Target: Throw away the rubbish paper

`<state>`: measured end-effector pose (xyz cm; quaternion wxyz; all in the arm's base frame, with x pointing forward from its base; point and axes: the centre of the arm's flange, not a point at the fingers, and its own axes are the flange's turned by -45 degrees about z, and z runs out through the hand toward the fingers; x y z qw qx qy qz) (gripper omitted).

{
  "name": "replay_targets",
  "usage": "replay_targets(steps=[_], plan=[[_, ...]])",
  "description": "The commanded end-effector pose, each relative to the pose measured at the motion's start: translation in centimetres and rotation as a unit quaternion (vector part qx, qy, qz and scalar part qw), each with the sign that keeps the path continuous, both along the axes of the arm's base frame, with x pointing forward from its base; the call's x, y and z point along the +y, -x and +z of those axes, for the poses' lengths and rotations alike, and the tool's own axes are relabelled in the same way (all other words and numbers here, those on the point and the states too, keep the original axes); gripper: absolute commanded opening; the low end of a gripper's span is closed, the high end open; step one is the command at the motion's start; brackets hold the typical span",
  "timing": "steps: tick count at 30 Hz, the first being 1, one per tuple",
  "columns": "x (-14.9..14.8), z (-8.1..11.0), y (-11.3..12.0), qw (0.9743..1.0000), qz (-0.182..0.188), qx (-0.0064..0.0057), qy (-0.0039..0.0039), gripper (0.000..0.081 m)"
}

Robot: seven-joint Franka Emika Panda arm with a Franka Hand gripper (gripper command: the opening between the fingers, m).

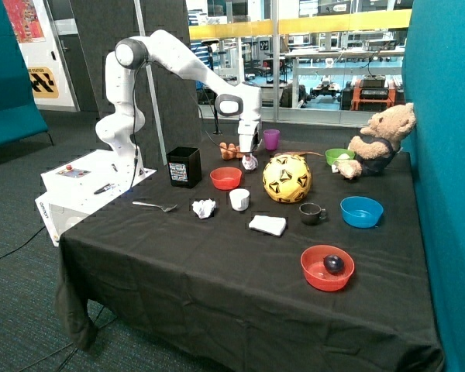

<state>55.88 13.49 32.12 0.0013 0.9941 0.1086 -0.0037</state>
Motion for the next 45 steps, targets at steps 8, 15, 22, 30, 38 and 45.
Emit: replay_targets(steps=[8, 15, 22, 30, 38, 45], plan=[[0.5, -0.5, 0.1, 1.0, 0.008, -0.0036, -0.00173, 0.0723], [0.8, -0.8, -0.2, 1.0, 0.007, -0.0036, -0.00173, 0.072], [-0.3, -1.1, -0.8, 0.9999, -0.009, -0.0036, -0.00167, 0.0708], [-1.2, -1.7, -0.8, 0.9998, -0.02, -0.0036, -0.00163, 0.0681], [-0.2, -2.2, -0.8, 0.9999, -0.01, -0.0036, -0.00167, 0.0645], [1.1, -2.8, -0.9, 1.0, -0.003, -0.0036, -0.0017, 0.0559]])
